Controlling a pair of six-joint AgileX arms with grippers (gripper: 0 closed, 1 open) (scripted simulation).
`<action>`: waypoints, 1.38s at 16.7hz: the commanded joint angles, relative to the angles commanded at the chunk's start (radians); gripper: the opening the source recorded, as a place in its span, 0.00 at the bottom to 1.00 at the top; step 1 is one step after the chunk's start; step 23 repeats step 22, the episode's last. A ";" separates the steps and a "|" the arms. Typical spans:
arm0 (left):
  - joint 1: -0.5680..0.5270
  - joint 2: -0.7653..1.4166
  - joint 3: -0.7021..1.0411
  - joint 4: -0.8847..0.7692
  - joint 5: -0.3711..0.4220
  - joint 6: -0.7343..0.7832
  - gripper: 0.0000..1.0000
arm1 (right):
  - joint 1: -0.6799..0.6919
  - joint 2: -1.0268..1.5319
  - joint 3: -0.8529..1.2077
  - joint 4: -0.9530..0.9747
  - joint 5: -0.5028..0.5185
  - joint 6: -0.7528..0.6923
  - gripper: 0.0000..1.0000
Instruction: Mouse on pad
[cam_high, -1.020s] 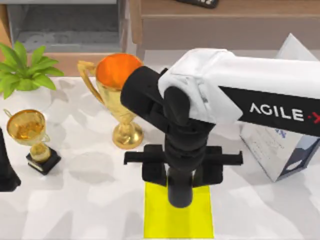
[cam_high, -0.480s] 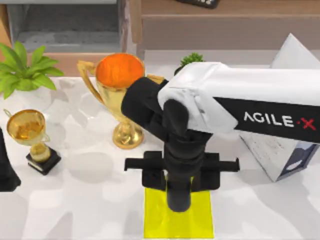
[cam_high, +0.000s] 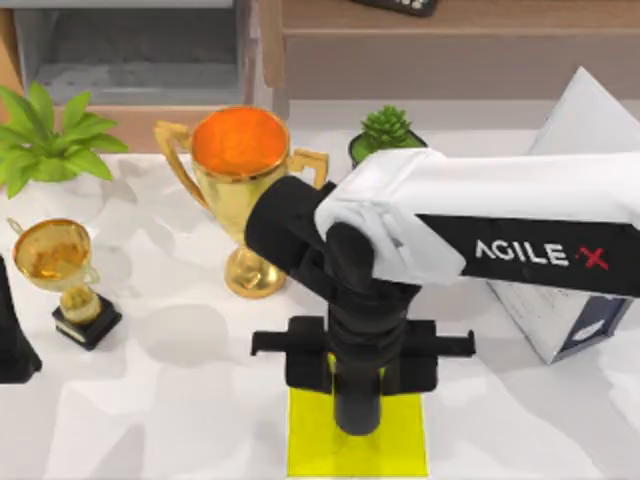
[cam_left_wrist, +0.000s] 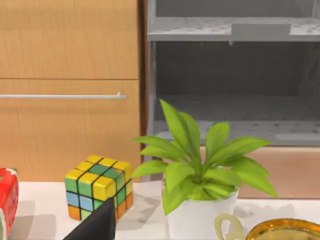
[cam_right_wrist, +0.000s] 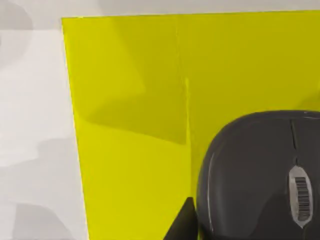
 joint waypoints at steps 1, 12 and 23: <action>0.000 0.000 0.000 0.000 0.000 0.000 1.00 | 0.000 0.000 0.000 0.000 0.000 0.000 0.00; 0.000 0.000 0.000 0.000 0.000 0.000 1.00 | 0.000 0.000 0.000 0.000 0.000 0.000 0.68; 0.000 0.000 0.000 0.000 0.000 0.000 1.00 | 0.000 0.000 0.000 0.000 0.000 0.000 1.00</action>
